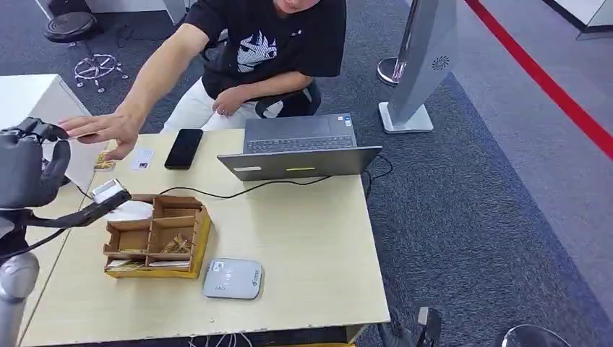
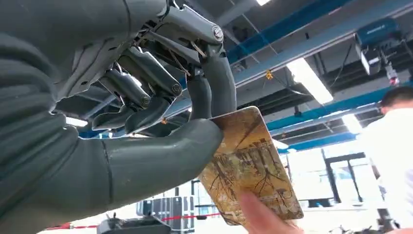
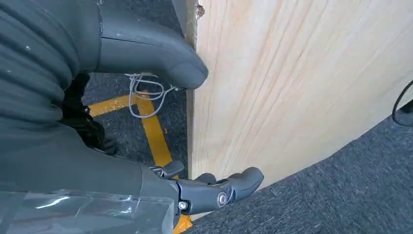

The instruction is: Pass the card to the sensor for recognition and then transmit it.

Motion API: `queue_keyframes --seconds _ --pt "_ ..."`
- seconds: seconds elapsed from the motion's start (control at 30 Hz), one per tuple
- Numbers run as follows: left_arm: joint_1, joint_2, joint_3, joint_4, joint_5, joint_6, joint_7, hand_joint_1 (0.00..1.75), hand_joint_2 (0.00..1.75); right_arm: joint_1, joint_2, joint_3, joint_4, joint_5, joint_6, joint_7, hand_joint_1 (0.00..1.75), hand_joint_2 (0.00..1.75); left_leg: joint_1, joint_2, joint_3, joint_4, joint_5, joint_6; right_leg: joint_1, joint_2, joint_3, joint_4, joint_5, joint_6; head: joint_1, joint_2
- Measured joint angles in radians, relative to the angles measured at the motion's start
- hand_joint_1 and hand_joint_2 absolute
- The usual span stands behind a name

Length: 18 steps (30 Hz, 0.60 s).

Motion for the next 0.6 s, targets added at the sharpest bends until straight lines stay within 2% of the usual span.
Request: queue_keyframes --seconds 0.17,0.2,0.23,0.6 --pt "-0.045 0.004 0.000 0.066 0.005 -0.006 0.000 1.75 1.75 -0.002 0.000 0.008 0.004 0.001 0.000 0.000 0.00 1.75 0.000 0.004 0.000 0.000 0.001 -0.001 0.000 0.004 -0.002 0.001 0.002 0.000 0.000 0.000" --pt "-0.046 0.005 0.000 0.071 0.005 -0.007 0.000 1.06 1.75 -0.001 0.000 0.011 0.005 0.001 0.000 0.000 0.00 1.75 0.000 0.006 0.000 0.000 0.001 -0.001 0.000 0.006 -0.002 0.001 0.003 -0.001 0.000 0.000" --pt "-0.046 0.006 0.000 0.075 0.006 -0.007 0.000 0.00 1.75 -0.001 0.000 0.013 0.005 0.001 0.000 0.000 0.00 1.75 0.000 0.006 0.000 0.000 0.001 -0.001 0.000 0.007 -0.003 0.001 0.003 -0.001 0.000 0.000" --pt "-0.020 0.006 0.000 0.090 0.011 0.026 0.005 0.00 1.75 -0.004 0.005 0.030 0.016 -0.003 0.011 0.003 0.00 1.75 0.000 0.006 -0.002 0.000 0.001 -0.001 0.000 0.006 -0.004 0.001 0.003 -0.001 0.000 0.000"
